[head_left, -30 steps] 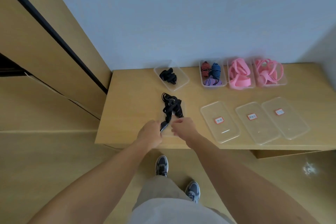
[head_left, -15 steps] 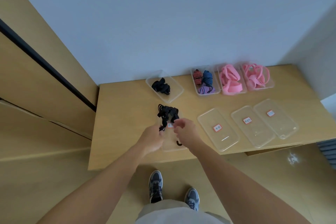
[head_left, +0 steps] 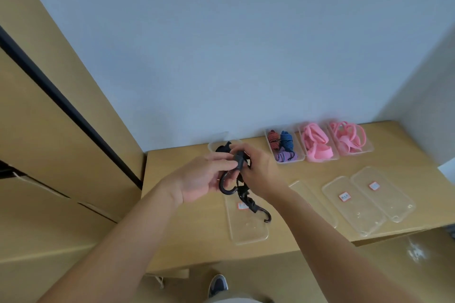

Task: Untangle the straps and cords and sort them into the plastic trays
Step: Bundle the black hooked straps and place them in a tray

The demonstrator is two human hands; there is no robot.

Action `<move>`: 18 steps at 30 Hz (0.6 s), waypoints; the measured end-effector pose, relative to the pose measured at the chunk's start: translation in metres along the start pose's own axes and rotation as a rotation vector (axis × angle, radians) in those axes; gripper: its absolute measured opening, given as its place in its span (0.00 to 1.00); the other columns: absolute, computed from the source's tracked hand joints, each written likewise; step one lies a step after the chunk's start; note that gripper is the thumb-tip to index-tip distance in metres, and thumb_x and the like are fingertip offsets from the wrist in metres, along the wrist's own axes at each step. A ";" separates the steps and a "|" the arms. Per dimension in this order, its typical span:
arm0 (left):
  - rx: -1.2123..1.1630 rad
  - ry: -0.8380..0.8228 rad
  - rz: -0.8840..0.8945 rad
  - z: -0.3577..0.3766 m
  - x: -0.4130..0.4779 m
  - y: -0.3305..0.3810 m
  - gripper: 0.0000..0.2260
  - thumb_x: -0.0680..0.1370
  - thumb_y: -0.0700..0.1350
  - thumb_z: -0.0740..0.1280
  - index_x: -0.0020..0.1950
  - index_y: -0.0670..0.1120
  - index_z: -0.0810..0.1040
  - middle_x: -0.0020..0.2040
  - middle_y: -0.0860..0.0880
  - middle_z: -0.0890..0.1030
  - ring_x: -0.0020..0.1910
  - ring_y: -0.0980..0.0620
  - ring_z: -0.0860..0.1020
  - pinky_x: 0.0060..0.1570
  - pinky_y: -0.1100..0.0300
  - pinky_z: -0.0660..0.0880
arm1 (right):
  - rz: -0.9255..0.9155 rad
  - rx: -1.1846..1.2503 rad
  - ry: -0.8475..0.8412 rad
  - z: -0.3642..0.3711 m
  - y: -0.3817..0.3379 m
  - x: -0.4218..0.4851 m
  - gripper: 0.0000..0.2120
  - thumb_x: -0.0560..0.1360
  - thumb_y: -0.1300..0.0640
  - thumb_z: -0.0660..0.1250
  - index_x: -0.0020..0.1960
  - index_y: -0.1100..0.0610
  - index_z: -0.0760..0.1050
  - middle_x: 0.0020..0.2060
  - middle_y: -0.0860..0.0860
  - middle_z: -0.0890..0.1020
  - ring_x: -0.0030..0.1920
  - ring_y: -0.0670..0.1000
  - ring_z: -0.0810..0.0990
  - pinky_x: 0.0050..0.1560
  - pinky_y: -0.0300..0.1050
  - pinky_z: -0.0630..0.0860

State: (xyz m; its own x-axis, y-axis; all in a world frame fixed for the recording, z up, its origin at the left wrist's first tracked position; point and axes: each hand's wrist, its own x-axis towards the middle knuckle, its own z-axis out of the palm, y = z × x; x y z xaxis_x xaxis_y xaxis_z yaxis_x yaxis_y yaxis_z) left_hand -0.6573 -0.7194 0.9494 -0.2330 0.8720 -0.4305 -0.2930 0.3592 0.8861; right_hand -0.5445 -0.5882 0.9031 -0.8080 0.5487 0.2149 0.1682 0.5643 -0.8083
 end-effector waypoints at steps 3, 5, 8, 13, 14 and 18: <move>0.104 -0.028 0.062 0.005 -0.002 0.028 0.13 0.82 0.46 0.67 0.59 0.38 0.82 0.41 0.47 0.76 0.39 0.50 0.69 0.38 0.64 0.69 | 0.071 0.060 -0.038 -0.017 -0.016 0.007 0.16 0.74 0.70 0.60 0.54 0.55 0.79 0.39 0.49 0.84 0.40 0.47 0.79 0.38 0.41 0.75; 0.130 -0.049 0.091 0.009 -0.004 0.047 0.11 0.83 0.46 0.66 0.57 0.40 0.83 0.41 0.48 0.76 0.37 0.52 0.70 0.36 0.66 0.69 | 0.066 0.131 -0.031 -0.028 -0.026 0.009 0.14 0.75 0.70 0.59 0.49 0.54 0.77 0.34 0.44 0.81 0.35 0.44 0.77 0.37 0.40 0.74; 0.129 -0.079 0.128 0.017 -0.010 0.076 0.12 0.80 0.47 0.66 0.55 0.43 0.84 0.38 0.51 0.75 0.32 0.53 0.66 0.34 0.64 0.68 | 0.053 0.223 -0.006 -0.044 -0.040 0.013 0.14 0.80 0.64 0.58 0.42 0.48 0.72 0.30 0.41 0.76 0.31 0.48 0.70 0.34 0.49 0.70; 0.133 -0.111 0.206 0.026 -0.014 0.109 0.13 0.76 0.48 0.68 0.55 0.43 0.85 0.41 0.50 0.78 0.31 0.52 0.56 0.24 0.67 0.58 | 0.038 0.347 -0.040 -0.071 -0.064 0.019 0.11 0.83 0.58 0.57 0.41 0.51 0.69 0.30 0.42 0.68 0.31 0.46 0.65 0.33 0.41 0.65; 0.126 -0.101 0.220 0.028 -0.014 0.115 0.13 0.76 0.48 0.69 0.56 0.42 0.85 0.42 0.49 0.79 0.29 0.54 0.59 0.23 0.68 0.58 | 0.035 0.342 -0.047 -0.074 -0.068 0.020 0.10 0.84 0.57 0.58 0.44 0.56 0.68 0.31 0.44 0.68 0.31 0.46 0.65 0.33 0.39 0.65; 0.134 -0.006 0.288 0.033 -0.017 0.135 0.14 0.75 0.48 0.70 0.55 0.42 0.84 0.44 0.49 0.83 0.29 0.56 0.70 0.26 0.67 0.67 | 0.064 0.315 -0.069 -0.084 -0.076 0.019 0.13 0.84 0.55 0.61 0.44 0.62 0.70 0.30 0.48 0.73 0.28 0.44 0.69 0.32 0.36 0.69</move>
State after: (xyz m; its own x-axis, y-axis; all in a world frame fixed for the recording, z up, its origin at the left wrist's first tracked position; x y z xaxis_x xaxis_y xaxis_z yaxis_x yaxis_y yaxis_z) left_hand -0.6620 -0.6750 1.0821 -0.2830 0.9460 -0.1581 -0.0907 0.1377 0.9863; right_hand -0.5256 -0.5688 1.0149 -0.8395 0.5278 0.1290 0.0458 0.3054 -0.9511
